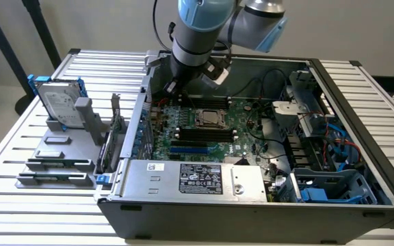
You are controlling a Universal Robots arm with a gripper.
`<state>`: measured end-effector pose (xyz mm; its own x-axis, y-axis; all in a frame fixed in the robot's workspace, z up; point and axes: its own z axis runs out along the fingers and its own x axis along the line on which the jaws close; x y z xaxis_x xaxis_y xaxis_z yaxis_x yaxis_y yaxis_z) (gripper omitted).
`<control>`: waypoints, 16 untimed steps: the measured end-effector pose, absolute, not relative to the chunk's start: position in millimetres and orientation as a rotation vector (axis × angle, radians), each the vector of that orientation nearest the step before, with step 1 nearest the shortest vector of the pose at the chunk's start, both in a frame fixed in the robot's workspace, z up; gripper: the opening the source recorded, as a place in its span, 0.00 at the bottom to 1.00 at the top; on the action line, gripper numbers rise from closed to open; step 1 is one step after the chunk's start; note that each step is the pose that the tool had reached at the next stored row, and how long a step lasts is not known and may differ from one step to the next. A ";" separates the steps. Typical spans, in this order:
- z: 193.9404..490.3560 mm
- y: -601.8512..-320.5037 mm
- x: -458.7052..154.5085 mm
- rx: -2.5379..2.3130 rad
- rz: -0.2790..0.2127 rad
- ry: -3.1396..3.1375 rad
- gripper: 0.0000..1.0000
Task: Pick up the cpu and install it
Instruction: 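Install the first cpu locking lever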
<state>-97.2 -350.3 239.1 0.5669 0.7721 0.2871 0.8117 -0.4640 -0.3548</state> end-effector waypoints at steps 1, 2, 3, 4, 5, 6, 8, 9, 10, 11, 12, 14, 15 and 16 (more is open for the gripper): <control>239.1 -350.7 -97.2 -2.355 -0.120 -1.265 0.11; 239.1 -351.1 -97.2 -2.361 -0.123 -1.254 0.11; 239.1 -351.3 -97.2 -2.367 -0.124 -1.243 0.11; 239.1 -351.4 -97.2 -2.372 -0.126 -1.233 0.11; 239.1 -351.5 -97.2 -2.376 -0.126 -1.224 0.11; 239.1 -351.6 -97.2 -2.381 -0.127 -1.215 0.11; 239.1 -351.6 -97.2 -2.388 -0.127 -1.198 0.11; 239.1 -351.6 -97.5 -2.391 -0.127 -1.191 0.11; 239.0 -351.6 -97.9 -2.393 -0.126 -1.187 0.11; 239.1 -351.7 -98.0 -2.394 -0.124 -1.182 0.11; 239.1 -351.7 -98.0 -2.395 -0.121 -1.177 0.11; 239.1 -351.9 -98.2 -2.396 -0.111 -1.167 0.11; 239.1 -352.1 -98.3 -2.397 -0.106 -1.162 0.11; 239.2 -352.2 -98.4 -2.397 -0.101 -1.156 0.11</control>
